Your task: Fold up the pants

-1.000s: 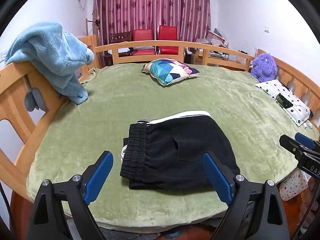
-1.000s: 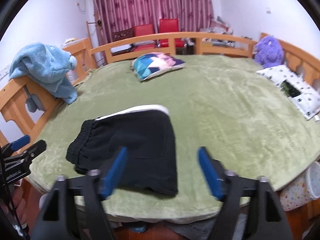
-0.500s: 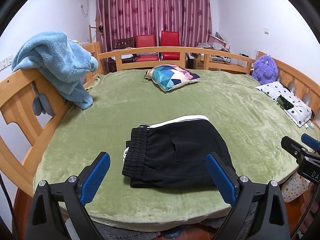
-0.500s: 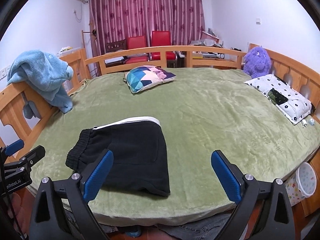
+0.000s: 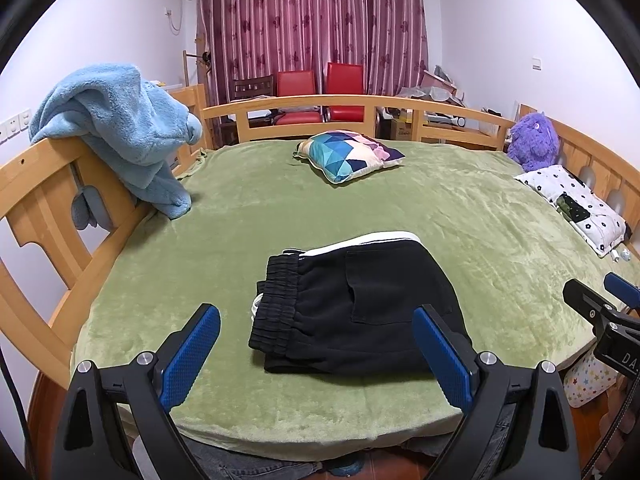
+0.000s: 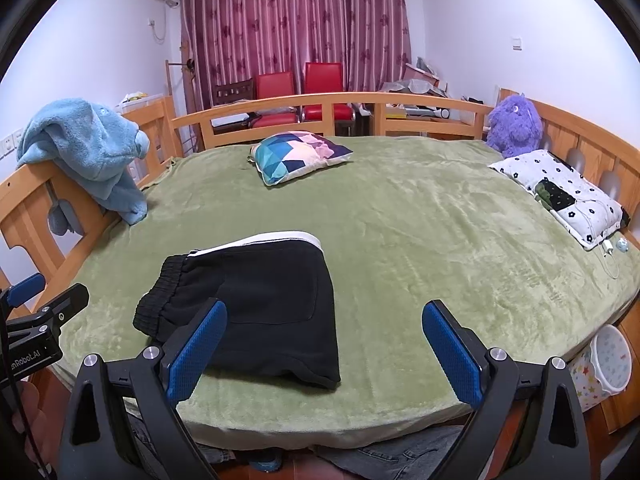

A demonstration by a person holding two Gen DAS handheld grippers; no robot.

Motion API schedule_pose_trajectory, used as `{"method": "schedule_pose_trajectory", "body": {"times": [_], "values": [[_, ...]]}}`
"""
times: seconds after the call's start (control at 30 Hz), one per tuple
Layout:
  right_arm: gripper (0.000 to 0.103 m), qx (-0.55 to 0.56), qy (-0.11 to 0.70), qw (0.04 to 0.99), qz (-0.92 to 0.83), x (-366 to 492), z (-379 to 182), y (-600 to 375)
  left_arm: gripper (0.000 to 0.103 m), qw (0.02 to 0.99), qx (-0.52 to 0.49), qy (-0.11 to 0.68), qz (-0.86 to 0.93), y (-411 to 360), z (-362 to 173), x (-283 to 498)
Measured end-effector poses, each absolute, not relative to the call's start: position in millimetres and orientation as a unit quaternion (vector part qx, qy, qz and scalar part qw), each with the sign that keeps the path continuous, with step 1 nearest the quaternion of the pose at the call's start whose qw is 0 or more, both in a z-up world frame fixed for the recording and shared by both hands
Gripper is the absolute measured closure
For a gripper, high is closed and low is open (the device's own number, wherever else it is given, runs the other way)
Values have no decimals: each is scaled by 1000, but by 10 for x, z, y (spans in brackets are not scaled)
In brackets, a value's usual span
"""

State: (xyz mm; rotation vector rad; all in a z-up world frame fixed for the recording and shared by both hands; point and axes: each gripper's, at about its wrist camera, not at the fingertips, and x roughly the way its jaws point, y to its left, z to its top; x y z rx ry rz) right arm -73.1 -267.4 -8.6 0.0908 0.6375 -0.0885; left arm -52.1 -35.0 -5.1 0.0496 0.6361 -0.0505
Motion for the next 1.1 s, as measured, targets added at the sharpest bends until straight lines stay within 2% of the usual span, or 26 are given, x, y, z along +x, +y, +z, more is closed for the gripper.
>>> {"method": "schedule_pose_trajectory", "body": {"times": [1.1], "values": [[6, 49, 307, 949, -50, -833, 1, -2580, 5, 951, 18, 307, -18, -327, 37, -583]]}}
